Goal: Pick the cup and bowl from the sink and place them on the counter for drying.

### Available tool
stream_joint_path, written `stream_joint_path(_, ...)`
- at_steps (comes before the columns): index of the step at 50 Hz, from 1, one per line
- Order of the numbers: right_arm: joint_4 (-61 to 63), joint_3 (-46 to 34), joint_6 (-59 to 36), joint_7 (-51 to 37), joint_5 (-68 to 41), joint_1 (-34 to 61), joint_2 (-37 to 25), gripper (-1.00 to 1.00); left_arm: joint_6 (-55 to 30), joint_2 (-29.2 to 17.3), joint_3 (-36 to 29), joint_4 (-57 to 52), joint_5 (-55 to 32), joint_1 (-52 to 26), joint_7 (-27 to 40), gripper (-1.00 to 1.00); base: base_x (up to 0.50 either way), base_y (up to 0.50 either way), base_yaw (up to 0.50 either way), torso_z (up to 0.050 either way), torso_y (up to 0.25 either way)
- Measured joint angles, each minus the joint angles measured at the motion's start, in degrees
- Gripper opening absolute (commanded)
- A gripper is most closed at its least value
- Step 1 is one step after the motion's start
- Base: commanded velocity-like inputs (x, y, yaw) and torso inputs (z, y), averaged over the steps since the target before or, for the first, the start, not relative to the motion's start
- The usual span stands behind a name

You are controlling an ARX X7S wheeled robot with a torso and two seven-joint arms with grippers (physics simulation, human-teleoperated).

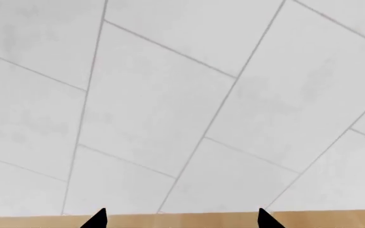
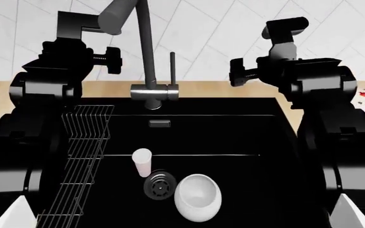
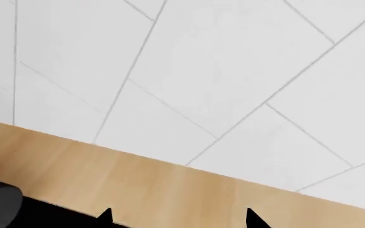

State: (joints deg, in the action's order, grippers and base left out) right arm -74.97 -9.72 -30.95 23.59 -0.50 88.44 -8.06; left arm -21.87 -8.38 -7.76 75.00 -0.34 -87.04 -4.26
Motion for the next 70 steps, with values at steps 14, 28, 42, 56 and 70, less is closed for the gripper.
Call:
stream_joint_path(14,12.11,-7.72,-11.38,14.11,3.4,-3.17,0.1,1.0,0.07,-0.24,-0.06,0.0,0.01,0.4,-0.03,1.0,0.0,0.0,0.0,0.0,0.0)
stream_joint_path(28,42.87,-19.13,-35.93,29.59,4.97,-8.18,-4.04,1.0,0.13,-0.37,-0.28,0.0,0.06,0.63,-0.02,1.0,0.0,0.0,0.0,0.0,0.0)
stream_joint_path(42,57.13,-25.42,-47.7,36.4,3.63,-12.72,-4.5,1.0,0.15,-0.54,-0.48,0.0,0.03,0.74,-0.22,1.0,0.0,0.0,0.0,0.0,0.0)
stream_joint_path(56,57.23,-28.84,-47.07,36.32,3.69,-17.45,-3.93,1.0,0.13,-0.51,-0.47,0.0,-0.01,0.94,-0.19,1.0,0.0,0.0,0.0,0.0,0.0)
stream_joint_path(70,53.33,-31.77,-42.4,34.14,4.31,-22.02,-3.47,1.0,-0.39,-0.62,-0.78,0.0,0.13,0.76,-0.16,1.0,0.0,0.0,0.0,0.0,0.0)
